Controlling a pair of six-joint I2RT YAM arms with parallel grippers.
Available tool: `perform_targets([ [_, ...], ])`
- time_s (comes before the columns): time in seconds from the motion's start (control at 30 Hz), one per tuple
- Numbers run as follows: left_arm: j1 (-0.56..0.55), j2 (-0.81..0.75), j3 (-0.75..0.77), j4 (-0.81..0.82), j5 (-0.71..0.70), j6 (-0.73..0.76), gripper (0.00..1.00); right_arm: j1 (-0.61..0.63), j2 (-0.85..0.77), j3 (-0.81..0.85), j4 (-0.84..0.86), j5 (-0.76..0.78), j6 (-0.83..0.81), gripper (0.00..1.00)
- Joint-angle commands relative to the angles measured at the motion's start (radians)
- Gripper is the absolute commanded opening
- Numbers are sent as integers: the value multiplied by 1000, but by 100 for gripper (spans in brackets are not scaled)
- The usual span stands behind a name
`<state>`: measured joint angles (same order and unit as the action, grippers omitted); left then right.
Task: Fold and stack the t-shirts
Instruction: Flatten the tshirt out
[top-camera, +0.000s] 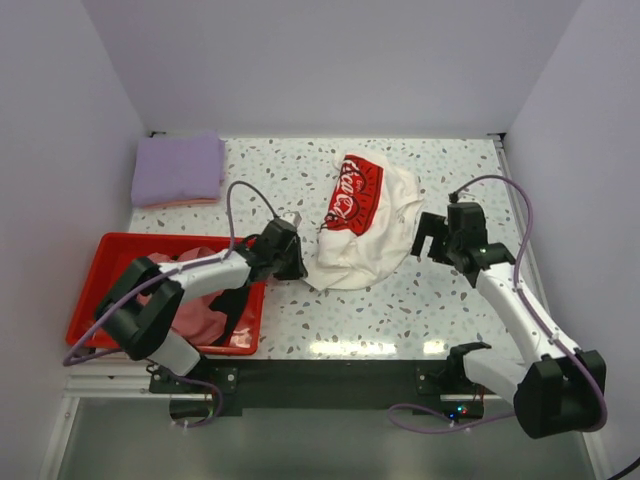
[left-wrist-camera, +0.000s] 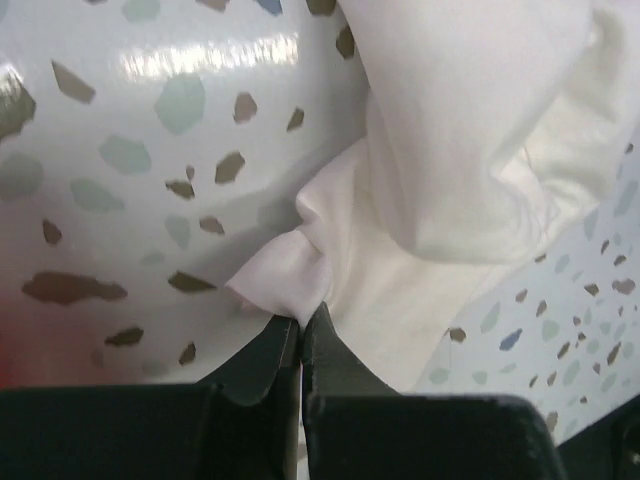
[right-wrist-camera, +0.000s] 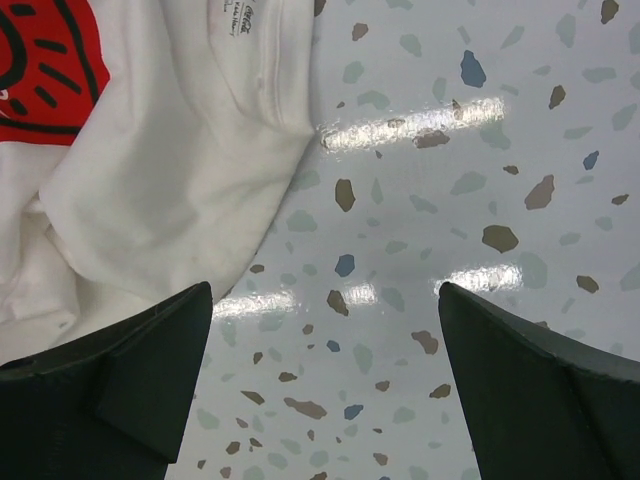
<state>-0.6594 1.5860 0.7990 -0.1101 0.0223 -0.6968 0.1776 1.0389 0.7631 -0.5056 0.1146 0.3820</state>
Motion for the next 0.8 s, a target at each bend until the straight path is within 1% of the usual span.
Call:
perform_targets([
  [0.0,-34,-130,-76,50,31,-69,0,-3,64,74,35,30,27,99],
  [0.1,-51,-202,-115,20,44,-84,0,-1,160,128,18,42,55,99],
  [0.23,-65,-288,-133,-22,42,-87,0,-1,292,188,73,72,81,99],
  [0.27,-68,-305,-135,-32,45,-87,0,-1,353,209,78,88,83,99],
  [0.33,-80,-359,-136,-42,59,-86,0,-3,430,292,73,143,75,99],
  [0.37,-86,-379,-136,-63,59,-87,0,-1,514,326,69,161,64,99],
  [0.4,-95,-423,-138,-77,59,-87,0,-4,554,402,61,177,61,98],
  [0.43,-103,-448,-139,-88,51,-83,0,-6,596,448,26,201,60,98],
  [0.53,-123,-563,-161,-123,13,-84,0,-9,749,586,16,232,40,96],
  [0.6,-124,-633,-167,-144,-1,-86,0,-18,815,677,0,229,37,95],
  [0.63,-123,-652,-167,-152,-4,-83,0,-18,876,700,-10,230,35,94],
  [0.67,-123,-668,-165,-163,-1,-79,0,-18,900,744,-17,217,37,92],
  [0.73,-126,-710,-169,-166,-2,-81,0,-20,953,771,-28,177,40,87],
  [0.77,-126,-719,-170,-169,-7,-81,0,-18,964,774,-28,133,46,85],
])
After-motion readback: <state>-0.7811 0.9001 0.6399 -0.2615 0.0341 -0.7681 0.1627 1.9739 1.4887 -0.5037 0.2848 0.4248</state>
